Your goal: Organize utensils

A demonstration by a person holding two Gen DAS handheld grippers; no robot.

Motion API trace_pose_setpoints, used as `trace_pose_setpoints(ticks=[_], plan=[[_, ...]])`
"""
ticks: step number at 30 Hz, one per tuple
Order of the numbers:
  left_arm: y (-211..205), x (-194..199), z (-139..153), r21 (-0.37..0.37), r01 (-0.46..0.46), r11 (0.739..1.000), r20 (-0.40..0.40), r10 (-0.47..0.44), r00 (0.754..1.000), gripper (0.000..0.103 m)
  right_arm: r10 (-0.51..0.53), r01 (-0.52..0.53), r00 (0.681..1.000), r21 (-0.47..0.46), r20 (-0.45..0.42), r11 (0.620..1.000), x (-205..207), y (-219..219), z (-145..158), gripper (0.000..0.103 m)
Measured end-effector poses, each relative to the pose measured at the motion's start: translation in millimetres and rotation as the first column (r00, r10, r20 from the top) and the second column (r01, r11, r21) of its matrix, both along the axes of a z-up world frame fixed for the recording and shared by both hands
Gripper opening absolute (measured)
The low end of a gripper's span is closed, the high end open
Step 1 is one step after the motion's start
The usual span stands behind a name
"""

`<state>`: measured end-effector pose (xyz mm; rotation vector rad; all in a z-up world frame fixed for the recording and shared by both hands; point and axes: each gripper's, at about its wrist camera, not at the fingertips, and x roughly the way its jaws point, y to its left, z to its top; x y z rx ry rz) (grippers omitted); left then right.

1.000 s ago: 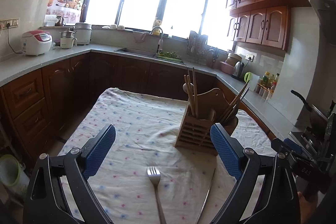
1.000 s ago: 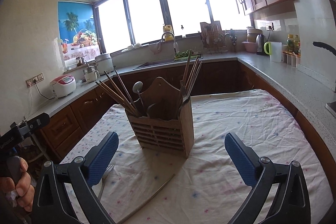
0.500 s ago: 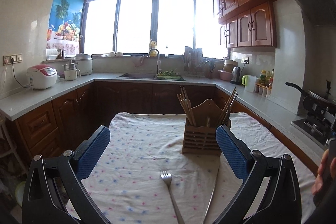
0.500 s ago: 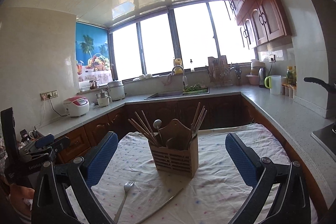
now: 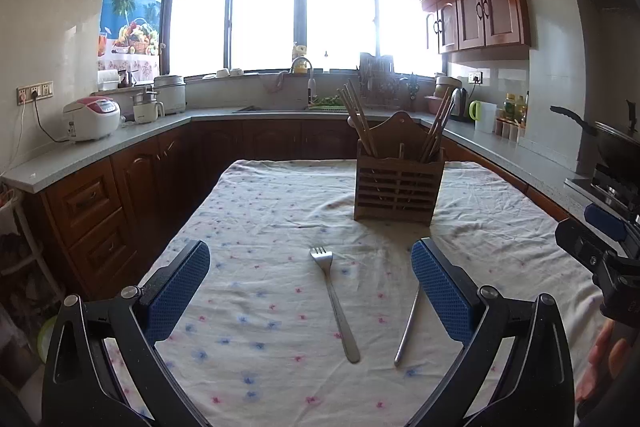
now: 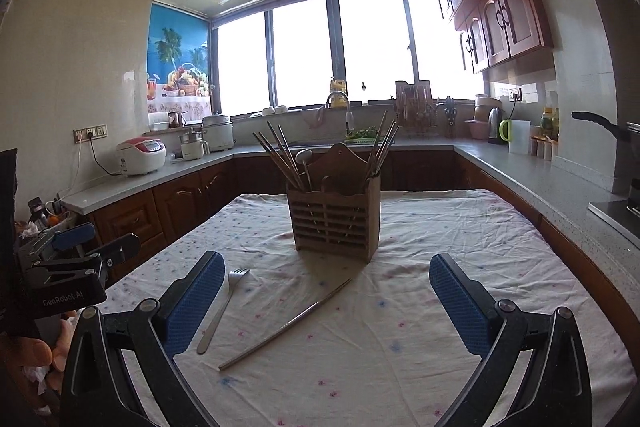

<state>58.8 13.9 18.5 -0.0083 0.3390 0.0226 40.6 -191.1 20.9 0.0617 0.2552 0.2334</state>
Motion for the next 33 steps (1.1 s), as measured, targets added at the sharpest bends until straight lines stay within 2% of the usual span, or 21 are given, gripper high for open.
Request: trace_pose_setpoints(ticks=[13,28,33], plan=[[-2,0,-27,0.013,0.003,1.0,-0.089,-0.002,0.996,0.103,-0.024,0.023,0.997,-0.01,-0.078,1.0,0,-6,-23,0.103],[-5,-5,-29,0.024,-0.001,1.0,-0.085,0.003,0.996,0.103,-0.021,0.021,0.996,0.004,-0.081,1.0,-3,-9,-31,0.103],[-4,-9,-26,0.017,-0.006,1.0,-0.065,0.007,0.998,0.103,-0.019,0.019,0.999,0.009,-0.049,1.0,-8,-9,-29,0.103]])
